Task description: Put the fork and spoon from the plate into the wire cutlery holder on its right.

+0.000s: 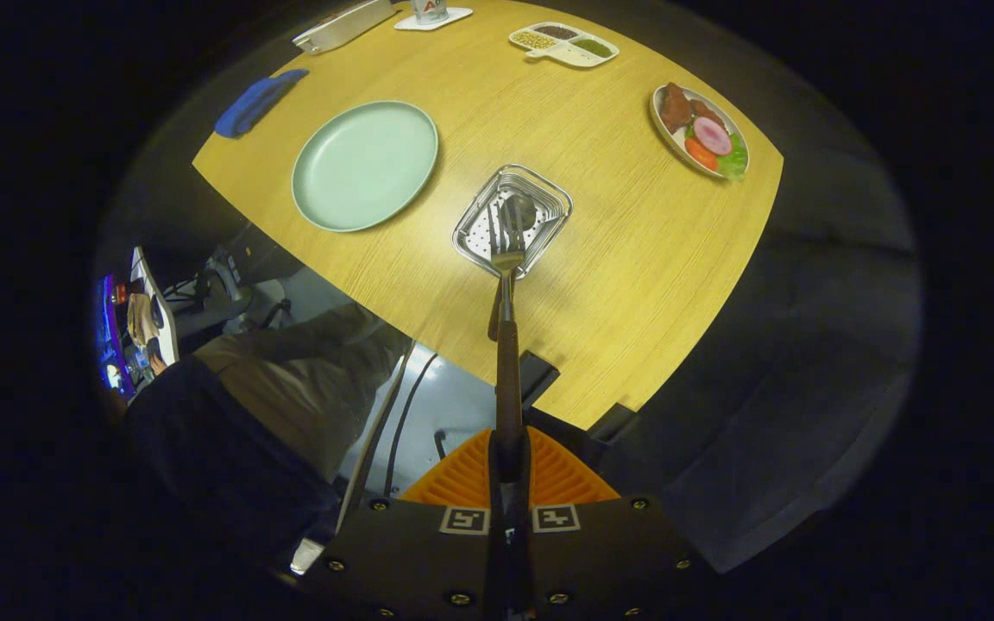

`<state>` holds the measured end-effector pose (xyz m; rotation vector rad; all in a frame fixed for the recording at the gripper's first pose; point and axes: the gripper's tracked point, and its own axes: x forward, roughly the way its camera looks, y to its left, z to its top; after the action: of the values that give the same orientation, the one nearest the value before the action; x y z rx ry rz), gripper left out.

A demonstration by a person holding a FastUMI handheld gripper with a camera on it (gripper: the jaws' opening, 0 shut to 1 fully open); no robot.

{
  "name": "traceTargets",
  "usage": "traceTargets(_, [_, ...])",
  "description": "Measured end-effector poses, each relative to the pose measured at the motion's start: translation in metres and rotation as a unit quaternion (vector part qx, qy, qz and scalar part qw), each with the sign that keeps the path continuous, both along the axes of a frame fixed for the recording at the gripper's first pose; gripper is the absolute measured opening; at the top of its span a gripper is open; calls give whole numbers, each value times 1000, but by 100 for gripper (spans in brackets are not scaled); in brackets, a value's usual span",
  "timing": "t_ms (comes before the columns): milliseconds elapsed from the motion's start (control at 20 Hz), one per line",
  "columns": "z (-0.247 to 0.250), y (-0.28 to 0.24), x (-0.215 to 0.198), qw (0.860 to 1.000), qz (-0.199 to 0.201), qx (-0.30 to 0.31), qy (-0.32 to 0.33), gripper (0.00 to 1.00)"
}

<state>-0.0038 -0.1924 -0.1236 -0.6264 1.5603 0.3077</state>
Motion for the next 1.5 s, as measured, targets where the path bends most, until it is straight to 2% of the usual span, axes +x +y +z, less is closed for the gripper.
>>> traceTargets(550, [-22,3,55,995,26,-58,83,4])
traceTargets(900, [-26,17,70,987,35,-91,130,4])
traceTargets(1000, [-28,21,69,987,26,-85,136,4])
traceTargets(1050, [-27,25,70,988,20,-78,135,4])
traceTargets(1100, [-27,29,72,989,16,-69,128,10])
traceTargets(1350, [-12,31,73,997,-17,-27,69,14])
traceTargets(1450, [-3,36,72,999,-33,3,26,14])
traceTargets(1500, [4,38,72,999,-40,20,-5,17])
